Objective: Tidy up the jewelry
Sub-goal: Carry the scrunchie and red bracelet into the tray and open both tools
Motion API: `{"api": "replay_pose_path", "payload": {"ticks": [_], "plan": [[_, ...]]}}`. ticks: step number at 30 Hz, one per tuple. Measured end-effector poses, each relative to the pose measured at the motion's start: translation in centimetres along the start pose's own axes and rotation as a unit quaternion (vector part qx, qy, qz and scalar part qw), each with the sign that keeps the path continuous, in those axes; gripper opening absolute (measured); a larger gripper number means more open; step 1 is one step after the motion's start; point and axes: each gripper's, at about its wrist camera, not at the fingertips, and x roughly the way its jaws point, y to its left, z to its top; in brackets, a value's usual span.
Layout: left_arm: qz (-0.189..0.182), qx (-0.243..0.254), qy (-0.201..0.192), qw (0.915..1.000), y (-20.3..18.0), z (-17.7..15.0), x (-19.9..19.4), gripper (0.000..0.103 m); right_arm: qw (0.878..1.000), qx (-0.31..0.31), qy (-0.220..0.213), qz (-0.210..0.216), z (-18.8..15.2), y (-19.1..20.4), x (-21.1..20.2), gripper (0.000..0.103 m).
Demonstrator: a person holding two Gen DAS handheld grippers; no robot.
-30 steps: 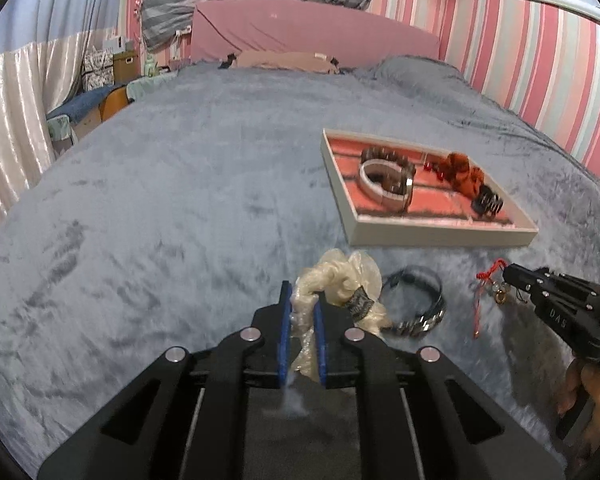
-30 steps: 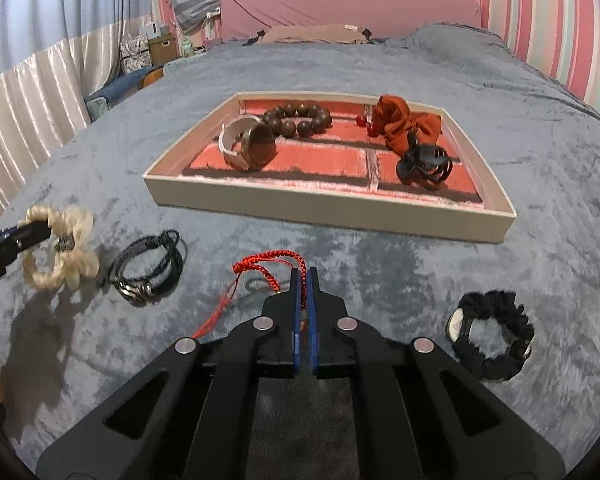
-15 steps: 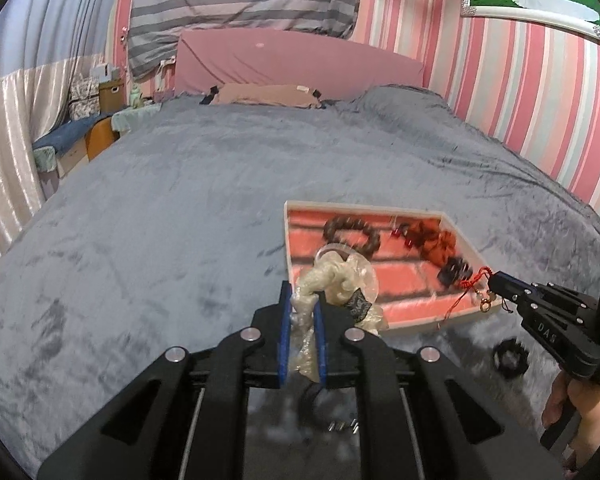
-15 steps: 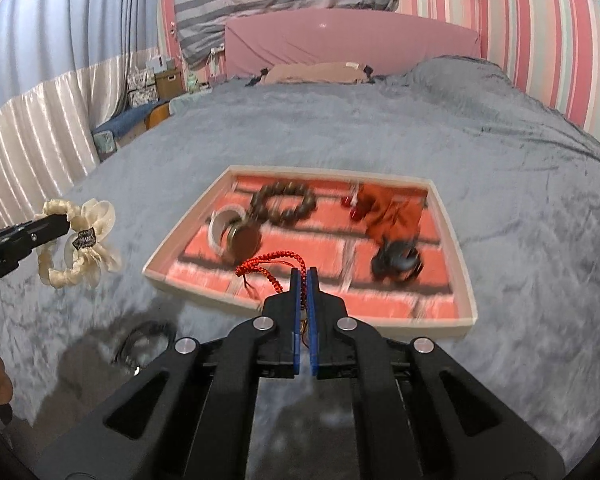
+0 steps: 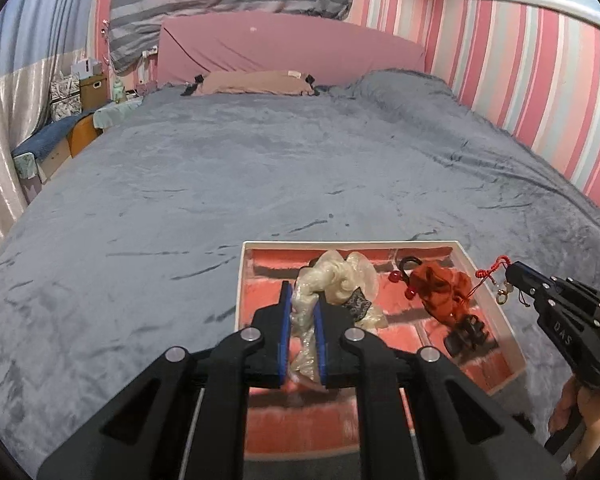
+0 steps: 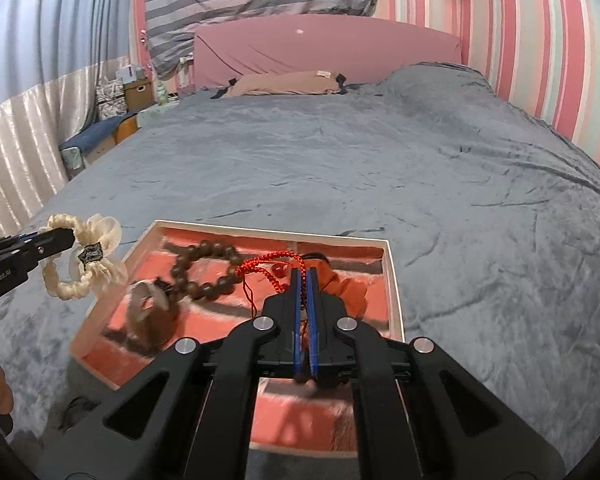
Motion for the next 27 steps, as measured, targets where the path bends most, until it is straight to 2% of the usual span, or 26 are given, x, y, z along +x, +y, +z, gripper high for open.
{"api": "replay_pose_path", "payload": {"ticks": [8, 14, 18, 24, 26, 27], "plan": [[0.015, 0.006, 0.046, 0.9988, -1.2, 0.3, 7.2, 0.011, 0.999, 0.019, 0.029, -0.015, 0.1, -1.5, 5.4, 0.004], [0.028, -0.002, 0.084, 0.9961, -0.5, 0.2, 10.8, 0.011, 0.997, 0.035, 0.062, -0.031, -0.1, -2.7, 8.4, 0.004], [0.054, 0.007, 0.094, 0.9941, -0.4, 0.0, 12.0, 0.011, 0.995, 0.033, 0.088, -0.038, -0.6, -3.1, 10.1, 0.004], [0.063, 0.003, 0.112, 0.9917, 0.1, -0.2, 13.1, 0.012, 0.993, 0.027, 0.109, -0.036, -0.6, -2.9, 10.5, 0.004], [0.065, 0.006, 0.117, 0.9910, 0.1, -0.2, 13.0, 0.019, 0.993, 0.018, 0.112, -0.039, -0.6, -2.7, 10.5, 0.007], [0.067, 0.006, 0.117, 0.9909, 0.1, -0.1, 12.7, 0.038, 0.993, 0.019, 0.112, -0.037, -0.5, -2.7, 10.3, 0.016]]}}
